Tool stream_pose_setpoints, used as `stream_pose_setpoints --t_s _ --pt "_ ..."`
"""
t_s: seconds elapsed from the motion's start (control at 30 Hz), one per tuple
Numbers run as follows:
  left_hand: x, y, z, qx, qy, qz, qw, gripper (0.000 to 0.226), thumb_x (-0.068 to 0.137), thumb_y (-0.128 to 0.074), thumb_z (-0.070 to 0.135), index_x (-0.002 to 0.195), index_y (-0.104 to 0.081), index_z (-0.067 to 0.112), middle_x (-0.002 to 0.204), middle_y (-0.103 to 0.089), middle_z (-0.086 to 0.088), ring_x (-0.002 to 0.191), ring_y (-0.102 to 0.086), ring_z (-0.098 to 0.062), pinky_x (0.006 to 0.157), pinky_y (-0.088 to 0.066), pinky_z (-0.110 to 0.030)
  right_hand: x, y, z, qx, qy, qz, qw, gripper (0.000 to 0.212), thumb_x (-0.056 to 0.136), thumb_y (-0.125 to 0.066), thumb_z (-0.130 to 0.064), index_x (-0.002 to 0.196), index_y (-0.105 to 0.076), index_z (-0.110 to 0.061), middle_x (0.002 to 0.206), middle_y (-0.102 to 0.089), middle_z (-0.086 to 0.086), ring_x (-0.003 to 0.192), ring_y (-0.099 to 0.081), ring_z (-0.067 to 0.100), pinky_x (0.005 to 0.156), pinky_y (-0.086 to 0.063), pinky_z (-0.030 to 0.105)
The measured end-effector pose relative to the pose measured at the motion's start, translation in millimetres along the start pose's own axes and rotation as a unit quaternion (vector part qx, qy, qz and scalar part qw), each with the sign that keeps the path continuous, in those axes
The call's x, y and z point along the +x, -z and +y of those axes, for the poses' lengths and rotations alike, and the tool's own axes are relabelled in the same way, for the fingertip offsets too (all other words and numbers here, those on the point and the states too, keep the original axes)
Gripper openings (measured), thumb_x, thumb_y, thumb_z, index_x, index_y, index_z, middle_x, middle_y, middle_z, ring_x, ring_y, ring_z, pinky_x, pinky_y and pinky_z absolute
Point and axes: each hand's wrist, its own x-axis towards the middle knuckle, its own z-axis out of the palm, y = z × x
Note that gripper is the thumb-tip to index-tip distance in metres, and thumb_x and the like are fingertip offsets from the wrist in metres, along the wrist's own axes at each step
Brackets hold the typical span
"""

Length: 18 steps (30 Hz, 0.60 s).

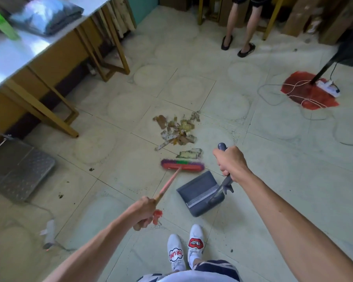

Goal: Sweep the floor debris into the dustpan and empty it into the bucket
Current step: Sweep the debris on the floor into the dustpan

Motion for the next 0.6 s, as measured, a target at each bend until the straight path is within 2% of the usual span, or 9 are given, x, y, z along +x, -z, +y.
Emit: stream_pose_setpoints --t_s 0.07,0.17,0.3,0.4,0.5,0.57,0.6 --pt "3.9 -6.4 7.3 0.051 -0.021 0.000 0.998 0.041 0.106 -0.035 0.027 0.121 -0.057 -0.004 0.071 -0.066 -0.004 0.028 -0.043 -0.003 0.028 -0.033 -0.015 5.2 -1.1 -1.0 0.007 0.000 0.009 1.000 0.020 0.081 -0.057 -0.016 0.063 -0.051 -0.012 0.049 -0.049 0.003 0.023 -0.034 0.010 0.030 -0.027 0.013" --pt "2.9 10.4 15.5 0.141 -0.040 0.023 0.989 0.037 0.106 -0.036 0.028 0.121 -0.056 0.000 0.079 -0.065 -0.004 0.029 -0.044 -0.002 0.029 -0.033 -0.013 19.3 -1.5 -8.6 0.004 0.002 0.019 1.000 0.018 0.082 -0.057 -0.018 0.066 -0.052 -0.011 0.053 -0.051 0.004 0.025 -0.035 0.011 0.031 -0.027 0.014" --pt "-2.3 85.9 27.3 0.145 -0.079 0.040 0.985 0.036 0.104 -0.040 0.030 0.126 -0.061 0.011 0.070 -0.069 -0.004 0.031 -0.042 -0.008 0.030 -0.033 -0.020 40.8 -4.7 -22.8 0.012 0.003 0.019 1.000 0.017 0.083 -0.057 -0.018 0.068 -0.055 -0.010 0.053 -0.051 0.004 0.025 -0.035 0.010 0.030 -0.027 0.014" --pt "2.3 140.5 47.0 0.232 -0.134 0.048 0.962 0.034 0.103 -0.042 0.018 0.135 -0.056 0.020 0.079 -0.076 -0.005 0.039 -0.052 -0.008 0.032 -0.037 -0.020 56.3 -11.2 -24.6 0.003 -0.009 0.020 1.000 0.020 0.083 -0.056 -0.019 0.065 -0.054 -0.010 0.051 -0.051 0.004 0.025 -0.034 0.010 0.030 -0.026 0.014" --pt "20.1 190.7 90.2 0.385 -0.180 0.077 0.902 0.044 0.100 -0.048 0.015 0.142 -0.049 0.028 0.074 -0.073 0.003 0.043 -0.059 0.000 0.035 -0.043 -0.015 67.6 -18.0 -29.8 0.025 -0.030 0.028 0.999 0.022 0.085 -0.056 -0.017 0.064 -0.051 -0.011 0.049 -0.048 0.002 0.023 -0.033 0.009 0.031 -0.026 0.013" --pt "42.7 218.9 130.9 0.495 -0.227 0.111 0.831 0.047 0.095 -0.053 0.015 0.139 -0.052 0.034 0.078 -0.073 0.007 0.053 -0.065 0.002 0.044 -0.051 -0.017 73.5 -22.2 -36.6 0.038 -0.049 0.045 0.997 0.019 0.084 -0.055 -0.016 0.066 -0.051 -0.011 0.050 -0.048 0.003 0.023 -0.032 0.009 0.031 -0.026 0.014" --pt "57.4 229.4 152.1 0.545 -0.252 0.125 0.790 0.049 0.093 -0.053 0.014 0.137 -0.054 0.035 0.087 -0.074 0.006 0.066 -0.070 -0.002 0.057 -0.058 -0.022 76.7 -24.6 -40.9 0.041 -0.057 0.053 0.996 0.017 0.082 -0.054 -0.016 0.066 -0.050 -0.011 0.052 -0.048 0.004 0.024 -0.032 0.010 0.032 -0.026 0.014"
